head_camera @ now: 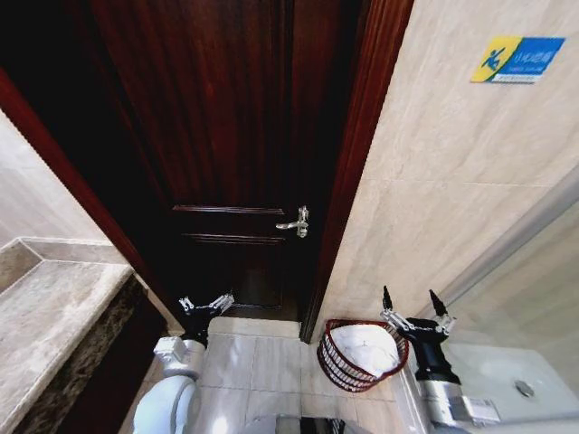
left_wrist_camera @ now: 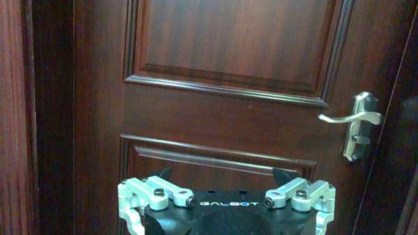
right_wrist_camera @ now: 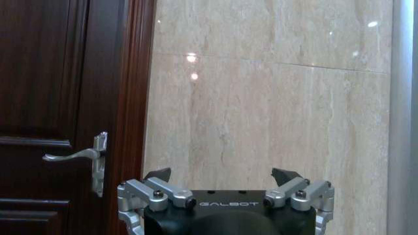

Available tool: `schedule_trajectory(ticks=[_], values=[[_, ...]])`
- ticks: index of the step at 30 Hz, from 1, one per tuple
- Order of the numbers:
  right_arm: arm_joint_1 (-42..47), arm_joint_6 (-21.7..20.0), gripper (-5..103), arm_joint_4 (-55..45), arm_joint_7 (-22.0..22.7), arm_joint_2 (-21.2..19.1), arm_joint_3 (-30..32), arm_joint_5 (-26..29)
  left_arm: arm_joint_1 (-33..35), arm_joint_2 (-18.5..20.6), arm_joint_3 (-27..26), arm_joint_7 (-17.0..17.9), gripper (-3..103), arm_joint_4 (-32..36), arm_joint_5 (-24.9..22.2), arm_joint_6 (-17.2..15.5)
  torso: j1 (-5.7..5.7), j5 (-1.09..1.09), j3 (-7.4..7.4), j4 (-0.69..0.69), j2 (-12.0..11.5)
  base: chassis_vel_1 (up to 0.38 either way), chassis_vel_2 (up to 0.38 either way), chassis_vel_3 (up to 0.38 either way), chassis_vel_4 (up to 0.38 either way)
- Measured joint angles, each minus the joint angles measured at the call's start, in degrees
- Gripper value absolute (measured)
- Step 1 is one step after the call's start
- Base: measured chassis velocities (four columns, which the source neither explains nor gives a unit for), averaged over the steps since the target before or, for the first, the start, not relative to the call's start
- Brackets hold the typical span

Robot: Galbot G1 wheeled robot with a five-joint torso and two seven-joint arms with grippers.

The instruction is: Discard the used towel into the hamper.

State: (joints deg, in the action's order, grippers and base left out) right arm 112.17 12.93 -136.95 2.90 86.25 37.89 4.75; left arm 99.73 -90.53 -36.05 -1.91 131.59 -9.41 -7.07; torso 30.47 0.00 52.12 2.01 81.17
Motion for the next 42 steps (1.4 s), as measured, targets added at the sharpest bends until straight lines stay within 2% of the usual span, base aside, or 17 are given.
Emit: schedule_trajectory(ticks=[14,28,34,42], values=[[0.0,0.0,100,0.0,0.0,0.0,0.0,0.0,0.0,0.0,0.0,0.0,100,0.0,0.0,0.0,-0.16,-0.01,-0.19,0.00,-0.3,-0.015,-0.014,0.018,0.014],[0.0,0.0,100,0.0,0.0,0.0,0.0,0.0,0.0,0.0,0.0,0.0,100,0.0,0.0,0.0,-0.27,0.02,-0.32,0.00,-0.6,-0.160,-0.162,0.154,0.148],[0.0,0.0,100,0.0,0.0,0.0,0.0,0.0,0.0,0.0,0.0,0.0,100,0.0,0.0,0.0,-0.30,-0.04,-0.36,0.00,-0.7,0.005,-0.011,-0.008,-0.006],[0.0,0.0,100,0.0,0.0,0.0,0.0,0.0,0.0,0.0,0.0,0.0,100,0.0,0.0,0.0,-0.32,0.00,-0.39,0.00,-0.7,0.025,0.024,-0.022,-0.028]])
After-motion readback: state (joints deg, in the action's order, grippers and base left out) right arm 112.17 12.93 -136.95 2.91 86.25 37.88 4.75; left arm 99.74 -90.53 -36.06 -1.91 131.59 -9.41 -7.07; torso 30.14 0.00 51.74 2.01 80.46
